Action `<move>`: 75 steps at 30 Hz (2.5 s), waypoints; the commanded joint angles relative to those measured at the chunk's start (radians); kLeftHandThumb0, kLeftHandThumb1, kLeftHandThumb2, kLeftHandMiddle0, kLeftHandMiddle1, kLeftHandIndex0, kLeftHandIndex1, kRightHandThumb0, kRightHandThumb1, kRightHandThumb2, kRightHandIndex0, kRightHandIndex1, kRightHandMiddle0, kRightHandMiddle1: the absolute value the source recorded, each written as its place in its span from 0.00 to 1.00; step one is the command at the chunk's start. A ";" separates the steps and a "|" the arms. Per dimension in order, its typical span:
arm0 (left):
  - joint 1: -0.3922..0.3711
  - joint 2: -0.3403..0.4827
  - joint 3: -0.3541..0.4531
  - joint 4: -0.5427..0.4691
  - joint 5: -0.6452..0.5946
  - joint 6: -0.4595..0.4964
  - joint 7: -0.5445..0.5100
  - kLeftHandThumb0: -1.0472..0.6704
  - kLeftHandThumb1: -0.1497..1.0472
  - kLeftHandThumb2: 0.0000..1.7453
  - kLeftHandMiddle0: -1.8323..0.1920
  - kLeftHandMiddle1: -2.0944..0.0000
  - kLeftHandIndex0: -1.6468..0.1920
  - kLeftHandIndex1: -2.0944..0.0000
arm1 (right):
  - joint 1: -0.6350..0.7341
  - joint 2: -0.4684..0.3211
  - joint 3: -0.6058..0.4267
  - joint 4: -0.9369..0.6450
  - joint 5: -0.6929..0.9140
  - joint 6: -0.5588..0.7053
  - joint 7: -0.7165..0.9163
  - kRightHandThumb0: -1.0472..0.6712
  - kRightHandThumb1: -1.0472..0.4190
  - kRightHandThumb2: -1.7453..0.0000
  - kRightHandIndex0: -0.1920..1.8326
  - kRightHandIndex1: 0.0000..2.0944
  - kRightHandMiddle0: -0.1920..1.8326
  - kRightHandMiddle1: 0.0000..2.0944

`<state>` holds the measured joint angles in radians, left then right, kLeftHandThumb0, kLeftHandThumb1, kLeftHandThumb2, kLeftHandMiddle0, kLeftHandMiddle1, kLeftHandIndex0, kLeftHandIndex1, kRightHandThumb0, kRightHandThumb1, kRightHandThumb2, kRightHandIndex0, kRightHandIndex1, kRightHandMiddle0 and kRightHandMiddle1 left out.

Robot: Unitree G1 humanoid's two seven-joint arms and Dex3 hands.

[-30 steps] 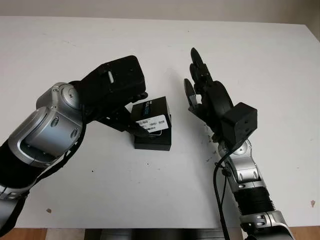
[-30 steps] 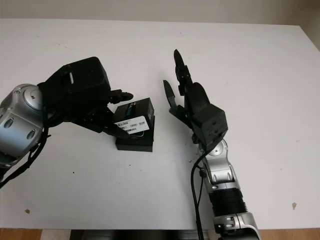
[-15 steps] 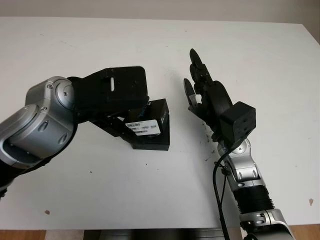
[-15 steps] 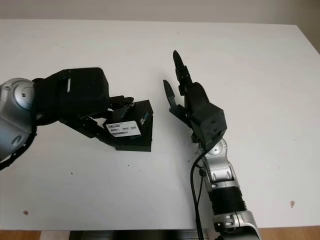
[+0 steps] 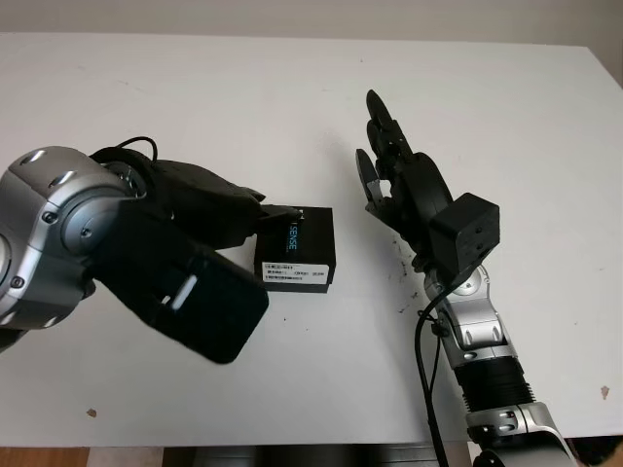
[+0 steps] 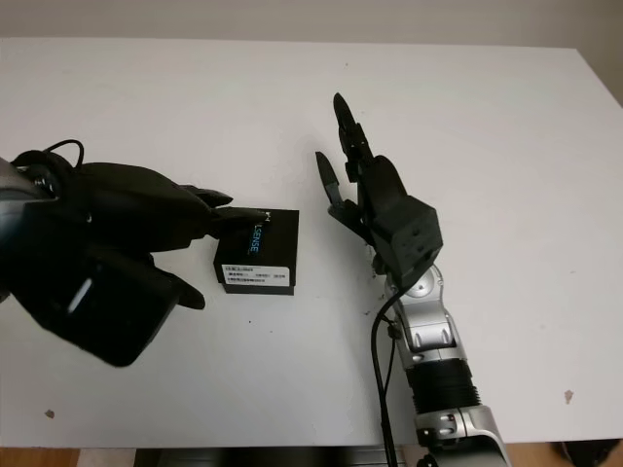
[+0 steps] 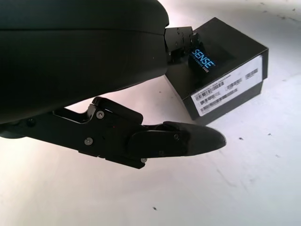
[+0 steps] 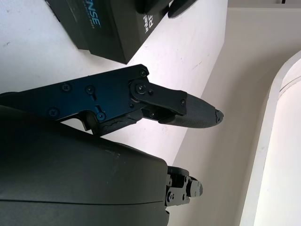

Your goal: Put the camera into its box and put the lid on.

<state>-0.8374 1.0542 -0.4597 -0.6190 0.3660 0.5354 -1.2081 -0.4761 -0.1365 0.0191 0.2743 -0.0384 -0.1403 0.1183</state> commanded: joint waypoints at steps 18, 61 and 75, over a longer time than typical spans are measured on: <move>0.076 0.013 0.066 -0.049 0.189 -0.312 0.067 0.20 1.00 0.30 1.00 0.99 0.98 0.98 | 0.002 0.004 -0.008 -0.004 0.000 0.002 -0.005 0.25 0.00 0.64 0.07 0.03 0.08 0.03; 0.659 -0.528 0.557 0.089 -0.370 -0.330 0.588 0.11 1.00 0.44 1.00 1.00 1.00 1.00 | 0.017 -0.011 -0.033 0.002 0.025 -0.028 0.018 0.24 0.00 0.64 0.07 0.03 0.08 0.03; 0.651 -0.742 0.538 0.183 -0.770 -0.151 0.655 0.10 1.00 0.41 1.00 1.00 1.00 1.00 | 0.023 -0.007 -0.046 -0.004 0.033 -0.021 0.022 0.24 0.00 0.64 0.07 0.03 0.08 0.03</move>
<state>-0.1872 0.3253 0.0863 -0.4356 -0.3844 0.3765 -0.5581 -0.4669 -0.1390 -0.0182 0.2942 -0.0100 -0.1553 0.1433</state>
